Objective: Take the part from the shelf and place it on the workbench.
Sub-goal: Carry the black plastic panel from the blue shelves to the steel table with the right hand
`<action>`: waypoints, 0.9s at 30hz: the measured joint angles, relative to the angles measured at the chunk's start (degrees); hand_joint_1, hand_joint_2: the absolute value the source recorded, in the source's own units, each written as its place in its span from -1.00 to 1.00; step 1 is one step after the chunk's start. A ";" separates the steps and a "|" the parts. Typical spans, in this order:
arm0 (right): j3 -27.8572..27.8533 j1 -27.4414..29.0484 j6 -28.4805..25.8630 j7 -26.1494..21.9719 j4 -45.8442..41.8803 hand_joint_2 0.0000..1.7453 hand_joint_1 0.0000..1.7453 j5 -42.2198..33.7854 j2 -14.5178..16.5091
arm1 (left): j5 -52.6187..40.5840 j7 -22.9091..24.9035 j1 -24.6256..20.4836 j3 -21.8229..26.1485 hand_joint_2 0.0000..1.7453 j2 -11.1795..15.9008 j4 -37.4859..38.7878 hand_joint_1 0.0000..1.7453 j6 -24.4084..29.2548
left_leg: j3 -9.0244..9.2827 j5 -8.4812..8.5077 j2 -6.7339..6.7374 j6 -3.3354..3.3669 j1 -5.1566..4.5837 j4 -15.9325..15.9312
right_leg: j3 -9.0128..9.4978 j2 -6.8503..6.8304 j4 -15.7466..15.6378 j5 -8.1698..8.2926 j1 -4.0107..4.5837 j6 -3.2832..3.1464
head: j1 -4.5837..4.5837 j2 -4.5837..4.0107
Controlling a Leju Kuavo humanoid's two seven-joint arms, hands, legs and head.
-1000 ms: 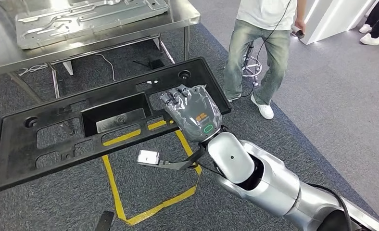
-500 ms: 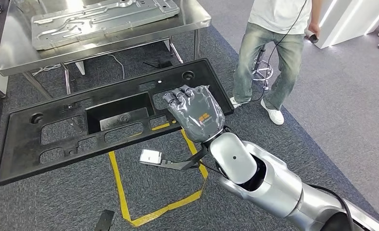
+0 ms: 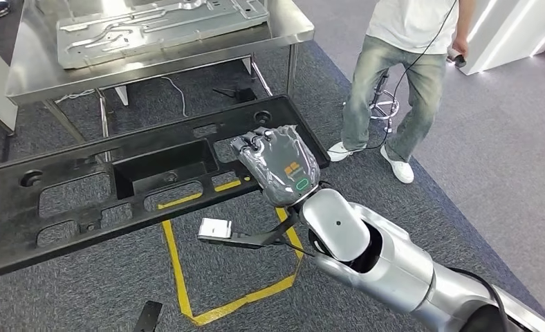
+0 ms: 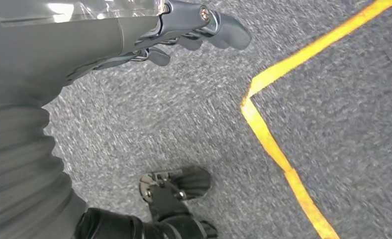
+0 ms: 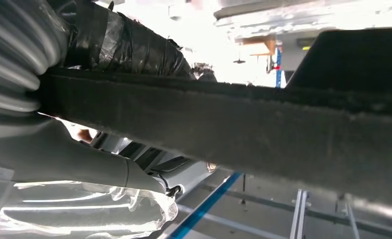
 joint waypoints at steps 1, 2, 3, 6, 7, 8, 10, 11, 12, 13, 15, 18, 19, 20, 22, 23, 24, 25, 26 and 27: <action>0.00 -0.03 -0.01 -0.02 -0.01 1.00 1.00 -0.36 0.00 | 0.01 0.00 0.02 -0.01 1.00 0.01 0.00 -1.00 0.00 | 0.19 0.04 -0.02 0.40 0.12 -0.14 | -0.22 0.06 0.71 -0.58 0.02 0.22 | 0.06 0.00; 0.00 -0.06 -0.03 -0.03 -0.01 1.00 1.00 -0.67 0.00 | 0.02 -0.01 0.01 -0.01 1.00 0.03 0.00 -1.00 0.01 | 0.36 0.10 -0.04 0.79 0.22 -0.32 | -0.85 0.13 2.27 -1.57 0.01 0.38 | 0.14 0.00; 0.00 -0.05 -0.05 -0.03 -0.01 1.00 1.00 -1.00 0.00 | 0.03 -0.02 -0.02 -0.01 1.00 0.05 0.00 -1.00 0.01 | 0.47 0.11 -0.07 1.10 0.21 -0.37 | -2.26 0.25 5.25 -3.13 0.00 0.47 | 0.26 0.00; 0.00 0.07 -0.19 -0.03 0.01 1.00 1.00 -1.81 -0.01 | 0.05 -0.03 -0.01 -0.02 1.00 0.09 0.00 -1.00 0.02 | 0.49 0.02 -0.56 1.55 -0.12 -0.29 | -7.73 0.49 15.67 -7.02 0.18 0.43 | 0.45 0.00; 0.00 0.12 -0.32 -0.03 0.01 1.00 1.00 -1.95 -0.01 | 0.05 -0.03 0.05 -0.03 1.00 0.08 0.00 -1.00 0.02 | 0.49 -0.01 -0.87 1.60 -0.24 -0.24 | -8.34 0.54 16.44 -6.64 0.27 0.27 | 0.46 0.00; 0.00 0.16 -0.58 -0.03 0.01 1.00 1.00 -2.03 -0.02 | 0.06 -0.03 0.09 -0.04 1.00 0.08 0.00 -1.00 0.02 | 0.51 -0.04 -1.27 1.62 -0.36 -0.18 | -7.83 0.69 14.97 -5.18 0.41 -0.02 | 0.47 -0.01; 0.00 0.14 -1.27 -0.03 0.01 1.00 1.00 -2.09 -0.02 | 0.07 -0.03 0.06 -0.07 1.00 0.03 0.00 -1.00 0.02 | 0.54 -0.09 -2.11 1.60 -0.45 -0.05 | -4.55 2.11 7.65 -1.16 0.71 -0.99 | 0.46 0.00; 0.00 0.11 -1.61 -0.03 0.01 1.00 1.00 -2.09 -0.02 | 0.07 -0.03 -0.01 -0.08 1.00 0.00 0.00 -1.00 0.02 | 0.42 -0.12 -2.57 1.51 -0.53 0.04 | -2.75 3.21 3.94 0.17 0.75 -1.44 | 0.42 0.00; 0.00 0.05 -1.85 -0.03 -0.01 1.00 1.00 -2.09 -0.02 | 0.10 -0.03 -0.08 -0.09 1.00 -0.02 0.00 -1.00 0.02 | 0.26 -0.07 -2.99 1.32 -0.42 0.05 | -1.55 4.06 1.51 0.80 0.80 -1.70 | 0.44 0.00; 0.00 0.00 -1.98 -0.02 -0.02 1.00 1.00 -2.08 -0.02 | 0.14 -0.03 -0.11 -0.10 1.00 -0.03 0.00 -1.00 0.02 | 0.08 0.00 -3.41 1.07 -0.28 0.03 | -0.95 4.56 0.32 0.79 0.86 -1.83 | 0.46 0.00; 0.00 -0.05 -2.08 0.02 -0.03 1.00 1.00 -2.03 -0.03 | 0.21 -0.03 -0.09 -0.14 1.00 0.00 0.00 -1.00 0.03 | -0.06 0.26 -4.41 0.37 -0.07 -0.26 | -0.57 3.82 -0.25 0.83 0.91 -1.83 | 0.54 -0.01; 0.00 -0.08 -2.07 0.05 -0.02 1.00 1.00 -1.93 -0.03 | 0.23 -0.03 0.03 -0.20 1.00 0.11 0.00 -1.00 0.13 | -1.33 -1.58 -3.28 -0.49 -0.20 2.47 | 0.37 2.07 -1.59 1.21 0.32 -2.17 | 0.26 -0.01; 0.00 -0.09 -2.07 0.06 -0.02 1.00 1.00 -1.90 -0.02 | 0.23 -0.03 0.02 -0.21 1.00 0.12 0.00 -1.00 0.15 | -2.79 -3.16 -2.18 -0.74 -0.06 5.48 | 0.58 1.46 -1.82 1.26 0.27 -2.25 | 0.13 0.00; 0.00 -0.09 -2.07 0.08 -0.02 1.00 1.00 -1.87 -0.02 | 0.22 -0.03 -0.01 -0.22 1.00 0.09 0.00 -1.00 0.16 | -4.64 -4.83 -1.30 -1.07 0.07 9.13 | 0.65 0.90 -1.84 1.21 0.29 -2.34 | -0.04 0.00; 0.00 -0.03 -2.05 0.11 -0.02 1.00 1.00 -1.85 -0.02 | 0.23 -0.03 0.00 -0.24 1.00 0.09 0.00 -1.00 0.19 | -7.58 -6.39 -0.47 -1.63 0.38 14.55 | 0.65 -0.26 -1.64 1.00 0.31 -2.41 | -0.11 0.00; 0.00 0.00 -2.04 0.13 -0.02 1.00 1.00 -1.84 -0.02 | 0.24 -0.03 0.04 -0.25 1.00 0.09 0.00 -1.00 0.20 | -7.77 -5.77 -0.20 -1.84 0.49 14.71 | 0.64 -0.84 -1.47 0.84 0.30 -2.34 | -0.13 -0.01; 0.01 0.02 -2.04 0.13 -0.02 1.00 1.00 -1.83 -0.02 | 0.24 -0.03 0.06 -0.25 1.00 0.13 0.00 -1.00 0.21 | -6.86 -4.23 0.19 -1.97 0.59 12.81 | 0.65 -1.41 -1.24 0.61 0.25 -2.22 | -0.12 -0.01; 0.01 0.03 -2.03 0.13 -0.02 1.00 1.00 -1.83 -0.02 | 0.24 -0.03 0.07 -0.26 1.00 0.16 0.00 -1.00 0.21 | -4.94 -2.19 1.20 -2.00 0.65 9.12 | 0.72 -1.93 -0.96 0.33 0.23 -2.01 | -0.14 0.00; 0.02 0.02 -2.03 0.13 -0.02 1.00 1.00 -1.82 -0.03 | 0.23 -0.03 0.01 -0.27 1.00 0.19 0.00 -1.00 0.22 | -2.89 -0.79 2.31 -1.89 0.45 5.28 | 0.76 -2.37 -0.63 -0.01 0.35 -1.70 | -0.14 0.00; 0.02 0.00 -2.01 0.16 -0.02 1.00 1.00 -1.81 -0.04 | 0.23 -0.03 -0.05 -0.28 1.00 0.22 0.00 -1.00 0.22 | -1.33 0.12 3.09 -1.56 0.29 2.32 | 0.80 -2.77 -0.39 -0.30 0.46 -1.40 | -0.06 0.00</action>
